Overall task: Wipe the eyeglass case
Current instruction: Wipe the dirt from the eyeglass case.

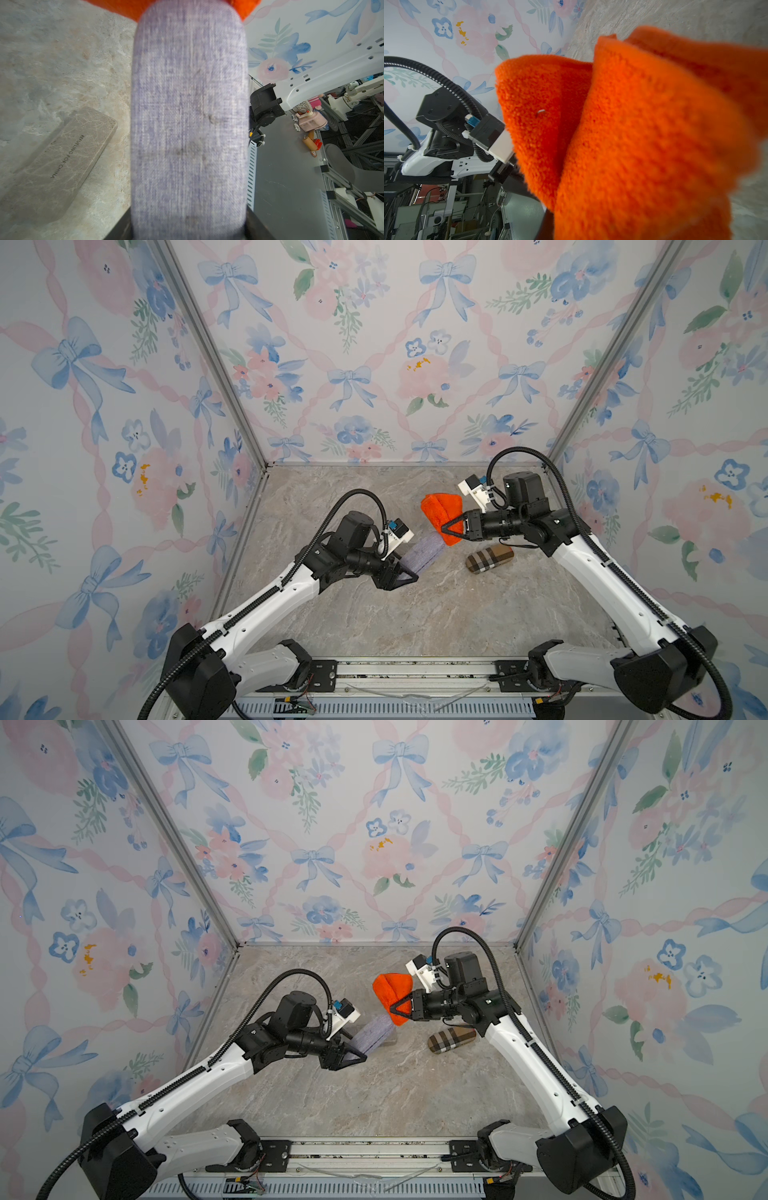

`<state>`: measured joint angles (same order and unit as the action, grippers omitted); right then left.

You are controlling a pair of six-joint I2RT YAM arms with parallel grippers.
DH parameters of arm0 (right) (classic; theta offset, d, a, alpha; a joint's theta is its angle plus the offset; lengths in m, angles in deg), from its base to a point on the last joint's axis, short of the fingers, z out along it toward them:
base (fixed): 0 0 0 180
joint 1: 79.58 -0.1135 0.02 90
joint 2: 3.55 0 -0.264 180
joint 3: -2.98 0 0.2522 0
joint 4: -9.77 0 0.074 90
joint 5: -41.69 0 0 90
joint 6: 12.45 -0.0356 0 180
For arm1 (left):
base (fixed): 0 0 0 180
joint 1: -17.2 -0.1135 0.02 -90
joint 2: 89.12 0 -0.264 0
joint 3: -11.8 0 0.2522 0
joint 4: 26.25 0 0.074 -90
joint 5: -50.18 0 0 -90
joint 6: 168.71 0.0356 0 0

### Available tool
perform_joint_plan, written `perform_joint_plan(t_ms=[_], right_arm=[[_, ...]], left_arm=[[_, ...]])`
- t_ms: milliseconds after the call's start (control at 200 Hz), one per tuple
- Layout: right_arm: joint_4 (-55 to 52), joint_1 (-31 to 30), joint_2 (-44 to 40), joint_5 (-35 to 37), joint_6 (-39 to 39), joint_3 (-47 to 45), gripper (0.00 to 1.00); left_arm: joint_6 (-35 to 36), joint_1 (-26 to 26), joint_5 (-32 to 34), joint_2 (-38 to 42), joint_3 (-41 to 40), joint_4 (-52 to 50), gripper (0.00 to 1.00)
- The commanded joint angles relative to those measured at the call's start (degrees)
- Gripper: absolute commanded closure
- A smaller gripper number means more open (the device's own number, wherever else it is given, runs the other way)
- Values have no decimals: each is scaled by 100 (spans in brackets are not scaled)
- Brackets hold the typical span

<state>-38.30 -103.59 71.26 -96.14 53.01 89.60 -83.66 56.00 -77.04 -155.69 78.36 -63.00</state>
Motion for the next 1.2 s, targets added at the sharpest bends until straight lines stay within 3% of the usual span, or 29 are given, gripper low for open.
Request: perform_joint_plan(t_ms=[0, 275, 630, 910, 1070, 1190], right_arm=[[449, -225, 489, -761, -105, 168, 100], [184, -229, 306, -750, -4, -35, 100], [-475, 203, -233, -758, 9, -341, 100], [-430, 696, -966, -1055, -428, -405, 100], [-570, 933, -1525, -393, -143, -417, 100], [70, 895, -1905, 84, -230, -817, 100]], left_arm=[[122, 234, -197, 289, 158, 924, 64], [-102, -219, 49, 435, -91, 1087, 65], [-160, -499, 360, 556, -296, 1093, 65], [-313, -678, 486, 753, -408, 1080, 65], [-663, -844, 179, 926, -484, 1271, 65], [-1544, -1030, -386, 1032, -644, 1982, 66]])
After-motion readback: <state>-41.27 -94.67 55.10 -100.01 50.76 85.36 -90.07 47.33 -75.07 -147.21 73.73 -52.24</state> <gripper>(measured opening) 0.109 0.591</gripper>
